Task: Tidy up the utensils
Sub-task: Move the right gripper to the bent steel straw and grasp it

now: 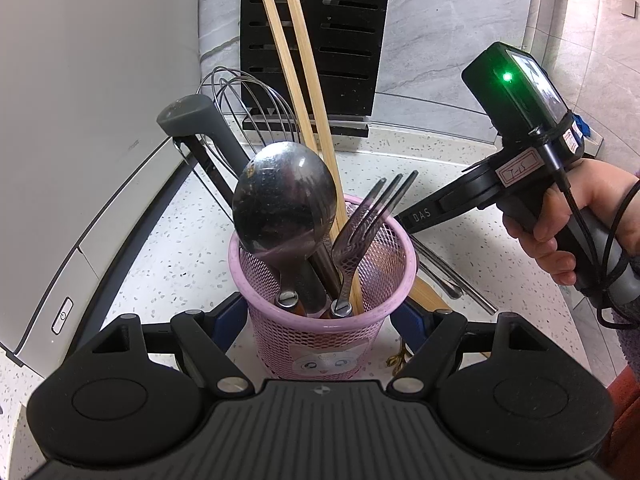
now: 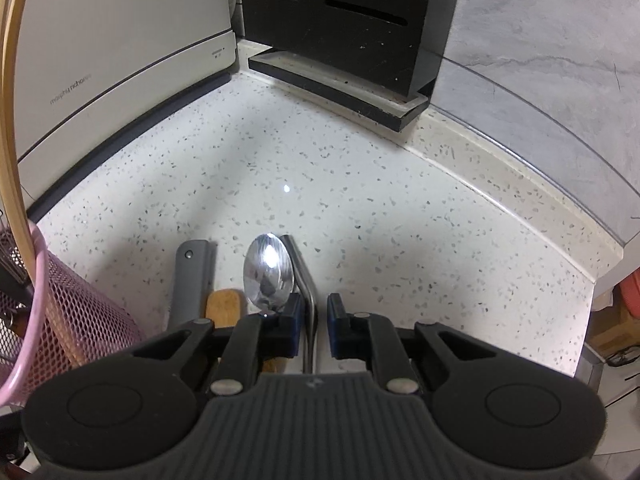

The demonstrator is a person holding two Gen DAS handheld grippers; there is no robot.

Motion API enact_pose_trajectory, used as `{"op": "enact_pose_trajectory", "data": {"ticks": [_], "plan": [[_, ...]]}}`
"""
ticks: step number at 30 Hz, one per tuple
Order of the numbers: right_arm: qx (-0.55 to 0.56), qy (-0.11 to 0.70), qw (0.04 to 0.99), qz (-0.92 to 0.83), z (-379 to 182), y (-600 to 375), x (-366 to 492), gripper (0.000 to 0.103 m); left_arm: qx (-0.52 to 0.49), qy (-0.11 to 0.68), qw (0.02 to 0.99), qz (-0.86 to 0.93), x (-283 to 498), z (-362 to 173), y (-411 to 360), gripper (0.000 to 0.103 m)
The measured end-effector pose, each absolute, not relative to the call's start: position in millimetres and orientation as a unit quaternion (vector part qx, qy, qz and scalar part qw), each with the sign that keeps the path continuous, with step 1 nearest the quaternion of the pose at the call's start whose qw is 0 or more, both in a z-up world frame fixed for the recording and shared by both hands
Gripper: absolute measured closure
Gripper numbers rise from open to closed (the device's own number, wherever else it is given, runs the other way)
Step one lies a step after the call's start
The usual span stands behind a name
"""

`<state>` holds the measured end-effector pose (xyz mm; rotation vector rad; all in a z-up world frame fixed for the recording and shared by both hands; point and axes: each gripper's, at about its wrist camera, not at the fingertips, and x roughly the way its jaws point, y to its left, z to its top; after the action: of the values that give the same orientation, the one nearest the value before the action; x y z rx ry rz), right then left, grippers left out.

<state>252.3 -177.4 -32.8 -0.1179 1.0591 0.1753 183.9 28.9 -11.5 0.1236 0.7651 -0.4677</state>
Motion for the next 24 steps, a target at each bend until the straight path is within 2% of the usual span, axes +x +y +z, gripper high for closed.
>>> {"op": "enact_pose_trajectory", "data": {"ticks": [3, 15, 24], "plan": [[-0.067, 0.504, 0.857, 0.082, -32.9, -176.4, 253.4, 0.099, 0.06, 0.369, 0.899, -0.226, 183.9, -11.8, 29.1, 0.013], [-0.035, 0.49, 0.867, 0.081, -26.0, -191.1, 248.3, 0.1, 0.06, 0.369, 0.899, -0.227, 184.2, -11.8, 29.2, 0.013], [-0.015, 0.44, 0.893, 0.09, 7.0, -198.2, 225.7, 0.1, 0.06, 0.369, 0.9, -0.226, 184.0, -11.1, 29.3, 0.013]]}}
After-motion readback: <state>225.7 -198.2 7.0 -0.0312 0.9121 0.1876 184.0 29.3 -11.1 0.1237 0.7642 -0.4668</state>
